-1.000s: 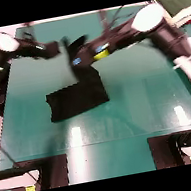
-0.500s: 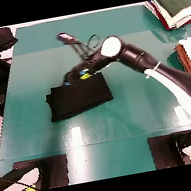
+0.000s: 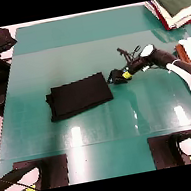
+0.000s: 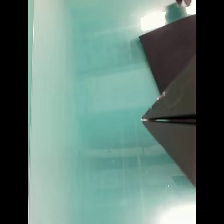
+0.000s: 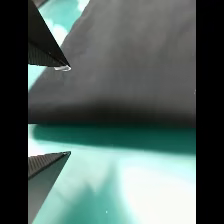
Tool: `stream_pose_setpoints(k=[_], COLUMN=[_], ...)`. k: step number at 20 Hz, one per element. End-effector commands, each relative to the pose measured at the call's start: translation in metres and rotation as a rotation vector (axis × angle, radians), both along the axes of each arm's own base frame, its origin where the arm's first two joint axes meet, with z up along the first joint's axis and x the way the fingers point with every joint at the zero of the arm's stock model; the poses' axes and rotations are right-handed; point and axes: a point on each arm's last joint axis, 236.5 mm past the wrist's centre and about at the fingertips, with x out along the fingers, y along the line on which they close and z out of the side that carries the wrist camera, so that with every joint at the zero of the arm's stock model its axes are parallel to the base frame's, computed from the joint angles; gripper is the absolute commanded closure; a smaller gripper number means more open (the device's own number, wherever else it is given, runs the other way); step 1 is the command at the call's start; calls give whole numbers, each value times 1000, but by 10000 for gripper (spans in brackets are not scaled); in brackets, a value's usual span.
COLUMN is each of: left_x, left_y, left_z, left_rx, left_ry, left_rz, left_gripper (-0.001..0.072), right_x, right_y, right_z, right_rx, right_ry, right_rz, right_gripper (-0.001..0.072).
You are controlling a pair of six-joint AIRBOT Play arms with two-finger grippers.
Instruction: Fold the shirts.
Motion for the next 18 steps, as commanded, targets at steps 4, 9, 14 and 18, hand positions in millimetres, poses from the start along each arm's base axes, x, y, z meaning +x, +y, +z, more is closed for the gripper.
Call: stream_pose_setpoints(k=[4, 9, 14, 18], left_x=[-3, -12, -25, -39], left_y=[-12, -53, -92, -128], left_z=[3, 5, 6, 9], left_rx=[-52, -38, -35, -40], left_ry=[7, -12, -14, -27], left_rz=[-28, -131, -224, -305], left_gripper=[682, 683, 682, 682], right_x=[-3, 15, 81, 144], right_y=[70, 113, 39, -117], right_z=[-31, -8, 55, 138], right_rx=[153, 147, -33, -214], right_ry=[89, -52, -315, -492], right_rz=[-56, 73, 85, -131], right_gripper=[218, 694, 693, 693])
